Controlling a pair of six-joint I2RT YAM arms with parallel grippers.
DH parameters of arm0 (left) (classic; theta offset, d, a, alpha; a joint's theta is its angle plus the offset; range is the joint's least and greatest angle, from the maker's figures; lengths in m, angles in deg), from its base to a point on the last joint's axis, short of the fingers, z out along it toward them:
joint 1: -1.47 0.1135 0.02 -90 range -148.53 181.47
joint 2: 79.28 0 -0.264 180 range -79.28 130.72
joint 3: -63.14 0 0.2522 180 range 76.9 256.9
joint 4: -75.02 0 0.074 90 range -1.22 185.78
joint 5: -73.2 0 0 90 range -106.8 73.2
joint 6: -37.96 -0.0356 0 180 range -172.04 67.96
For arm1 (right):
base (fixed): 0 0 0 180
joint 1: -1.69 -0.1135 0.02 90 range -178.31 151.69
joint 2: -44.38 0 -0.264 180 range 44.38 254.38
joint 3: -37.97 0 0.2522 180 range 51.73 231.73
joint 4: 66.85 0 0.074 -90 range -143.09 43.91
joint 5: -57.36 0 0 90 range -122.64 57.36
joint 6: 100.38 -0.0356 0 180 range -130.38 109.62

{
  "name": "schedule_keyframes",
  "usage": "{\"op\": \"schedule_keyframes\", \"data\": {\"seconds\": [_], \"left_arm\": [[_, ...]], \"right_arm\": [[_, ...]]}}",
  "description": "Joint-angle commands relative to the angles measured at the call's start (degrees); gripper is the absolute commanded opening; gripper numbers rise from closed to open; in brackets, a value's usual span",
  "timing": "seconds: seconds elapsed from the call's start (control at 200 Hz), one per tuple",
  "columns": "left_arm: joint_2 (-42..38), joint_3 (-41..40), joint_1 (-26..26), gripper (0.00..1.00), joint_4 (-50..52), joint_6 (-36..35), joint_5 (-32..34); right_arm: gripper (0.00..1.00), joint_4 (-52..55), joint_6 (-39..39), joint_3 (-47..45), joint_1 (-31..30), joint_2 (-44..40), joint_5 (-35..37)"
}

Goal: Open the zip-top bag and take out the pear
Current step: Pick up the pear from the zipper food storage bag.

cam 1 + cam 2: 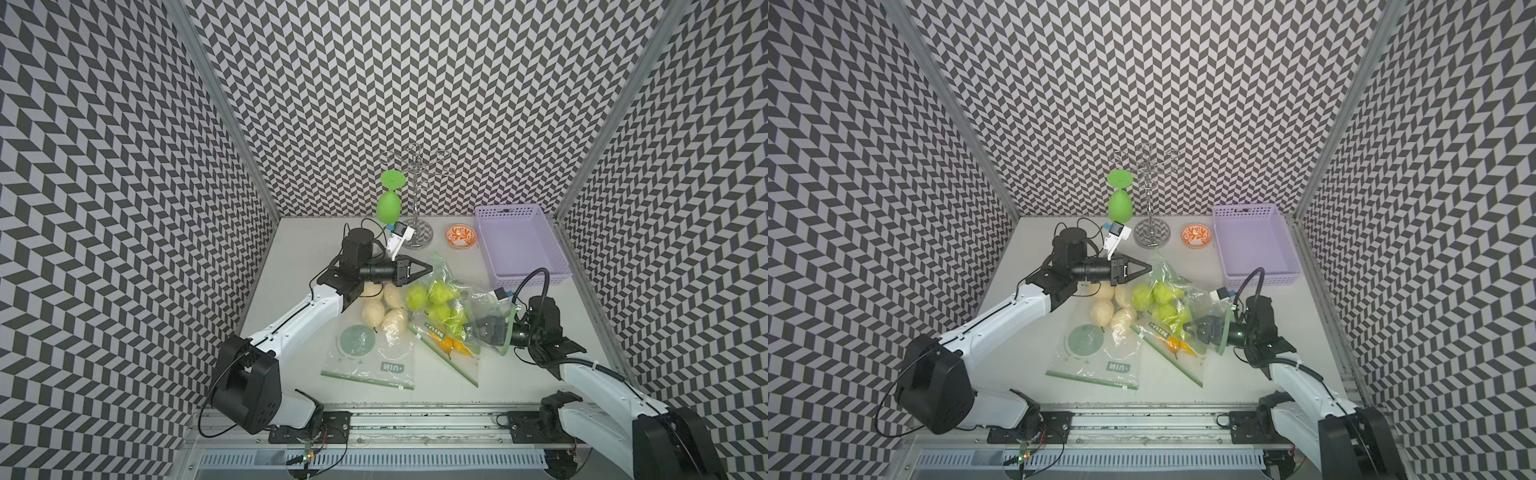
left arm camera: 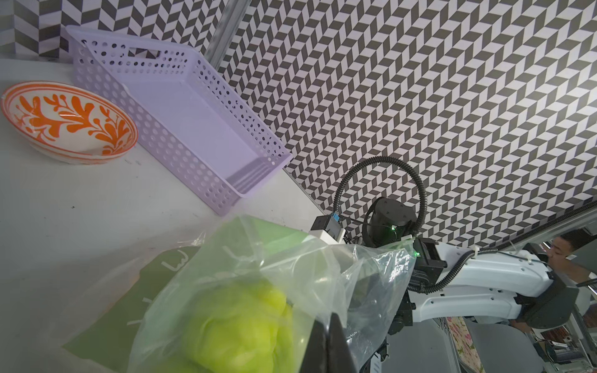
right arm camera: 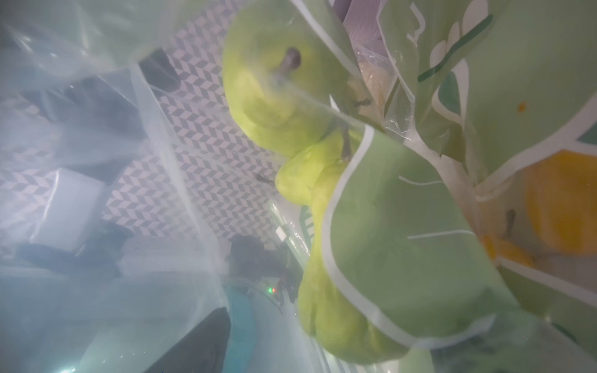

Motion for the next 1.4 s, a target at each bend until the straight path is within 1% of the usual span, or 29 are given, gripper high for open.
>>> {"op": "schedule_keyframes", "data": {"seconds": [0.0, 0.16, 0.3, 0.456, 0.541, 0.706, 0.776, 0.871, 0.941, 1.016, 1.142, 1.247, 1.312, 1.397], "left_arm": [[-3.2, -2.23, -0.07, 0.0, -6.13, 2.55, -1.19], [-4.43, -4.16, -0.05, 0.0, -7.3, 3.46, -1.28], [-5.67, -5.03, -0.05, 0.0, -7.57, 3.82, -1.54], [-6.81, -6.35, -0.07, 0.0, -7.78, 3.9, -2.07], [-7.39, -7.33, -0.1, 0.0, -8.05, 3.99, -2.16], [-8.62, -8.63, 1.07, 0.0, -7.97, 4.0, -2.76], [-9.24, -9.21, 2.34, 0.0, -7.79, 3.9, -2.95], [-10.06, -10.35, 5.07, 0.0, -7.61, 4.35, -3.97], [-11.18, -11.76, 6.97, 0.0, -7.86, 5.0, -4.0], [-11.78, -12.29, 8.96, 0.0, -5.78, 3.76, -4.05], [-12.66, -14.01, 12.76, 0.0, -4.6, 3.38, -4.12], [-12.73, -15.55, 16.07, 0.0, -4.19, 3.38, -3.91], [-12.72, -16.42, 17.06, 0.0, -4.69, 3.31, -4.0], [-12.87, -17.14, 17.85, 0.0, -4.45, 2.94, -4.0]], "right_arm": [[0.95, -1.84, 1.11, 1.89, -2.6, 1.92, 3.09], [0.95, -2.37, 1.14, 3.28, -6.81, 5.58, 6.92], [0.95, -2.02, 0.07, 4.92, -7.24, 7.48, 10.72], [0.94, -4.17, -2.35, 5.98, -7.37, 9.0, 12.83], [0.89, -4.33, -2.64, 6.82, -7.41, 10.3, 13.45], [0.75, -3.09, -2.55, 7.31, -7.41, 10.59, 14.28], [0.68, -2.12, -2.46, 7.14, -7.33, 9.55, 14.44], [0.64, 0.41, -2.3, 6.96, -7.01, 7.72, 14.83], [0.63, 2.89, -1.83, 6.96, -6.4, 6.13, 13.68], [0.57, 5.79, -1.44, 6.96, -5.94, 3.81, 13.98], [0.57, 12.6, 0.6, 8.16, -3.25, 0.97, 12.95], [0.57, 14.39, -0.25, 8.71, -1.31, -1.89, 11.6], [0.57, 14.08, -1.48, 8.85, -0.06, -3.11, 10.16], [0.56, 16.8, -0.68, 10.66, 1.5, -3.81, 9.23]]}}
